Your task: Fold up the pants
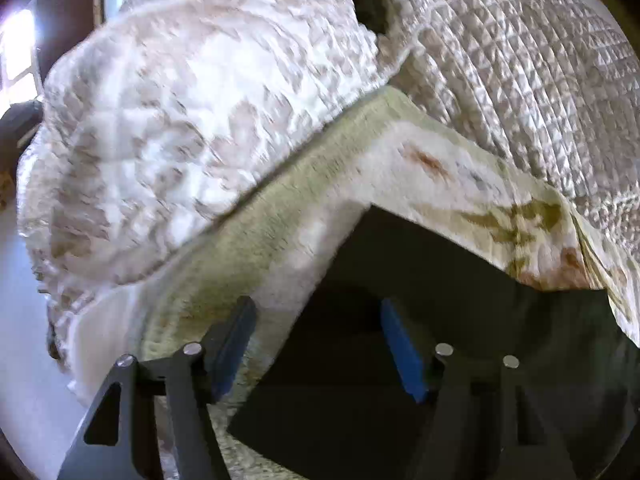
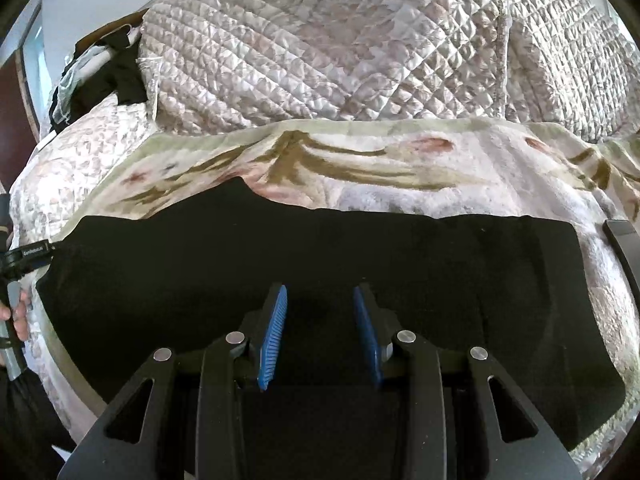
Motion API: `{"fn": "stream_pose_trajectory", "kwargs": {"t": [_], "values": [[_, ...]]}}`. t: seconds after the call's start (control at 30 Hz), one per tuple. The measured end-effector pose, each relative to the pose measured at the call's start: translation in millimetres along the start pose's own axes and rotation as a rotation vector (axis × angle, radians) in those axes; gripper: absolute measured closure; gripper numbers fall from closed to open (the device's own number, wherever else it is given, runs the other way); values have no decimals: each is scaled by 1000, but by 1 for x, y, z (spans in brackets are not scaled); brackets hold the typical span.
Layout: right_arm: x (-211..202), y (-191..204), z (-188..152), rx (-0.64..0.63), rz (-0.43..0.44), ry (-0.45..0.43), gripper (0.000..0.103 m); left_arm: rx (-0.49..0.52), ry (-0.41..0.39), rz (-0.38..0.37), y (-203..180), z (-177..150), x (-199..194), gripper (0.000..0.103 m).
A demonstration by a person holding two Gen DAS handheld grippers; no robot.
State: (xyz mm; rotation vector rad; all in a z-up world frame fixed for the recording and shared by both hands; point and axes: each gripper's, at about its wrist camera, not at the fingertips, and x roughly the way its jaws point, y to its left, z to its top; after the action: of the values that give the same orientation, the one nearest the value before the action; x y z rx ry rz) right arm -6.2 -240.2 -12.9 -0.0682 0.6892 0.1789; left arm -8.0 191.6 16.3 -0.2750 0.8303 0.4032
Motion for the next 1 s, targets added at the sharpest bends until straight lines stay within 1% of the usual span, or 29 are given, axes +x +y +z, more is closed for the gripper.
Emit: {"fn": "stream_pose_trajectory", "kwargs": {"t": [0.1, 0.17, 0.27, 0.33, 0.37, 0.4, 0.43, 0.5, 0.53, 0.6, 0.67, 0.77, 0.83, 0.9, 1.0], "values": [[2, 2, 0, 1, 15, 8, 68, 42, -11, -5, -10, -2, 0, 33], [4, 2, -1, 1, 20, 18, 68, 69, -12, -6, -16, -3, 3, 35], [5, 0, -1, 20, 23, 24, 68, 114, -23, 11, -26, -2, 2, 51], [4, -2, -1, 34, 26, 22, 68, 141, -36, 28, -33, -3, -2, 77], [4, -2, -1, 38, 26, 21, 68, 150, -38, 28, -34, -2, -3, 83], [3, -2, -1, 40, 27, 20, 68, 149, -33, 15, -35, -2, -3, 94], [2, -2, -1, 40, 28, 17, 68, 141, -21, -15, -37, -1, -4, 95], [0, -2, 0, 36, 28, 8, 68, 139, -18, -43, -41, 0, -8, 95], [-2, -2, 0, 34, 29, 3, 68, 135, -18, -72, -44, 1, -12, 95], [-4, -2, 0, 36, 30, -4, 68, 104, -14, -179, -48, 2, -24, 95], [-7, -2, 1, 38, 31, -11, 68, 94, -20, -261, -56, 4, -35, 95], [-10, -4, 1, 44, 38, -21, 68, 76, -1, -418, -76, 5, -51, 95], [-12, -4, 2, 43, 41, -27, 68, 85, 7, -488, -94, 4, -58, 95], [-15, -6, 2, 43, 42, -33, 68, 96, 38, -570, -118, 1, -60, 95], [-19, -11, 2, 60, 45, -42, 68, 130, 95, -647, -154, -12, -60, 95]]}}
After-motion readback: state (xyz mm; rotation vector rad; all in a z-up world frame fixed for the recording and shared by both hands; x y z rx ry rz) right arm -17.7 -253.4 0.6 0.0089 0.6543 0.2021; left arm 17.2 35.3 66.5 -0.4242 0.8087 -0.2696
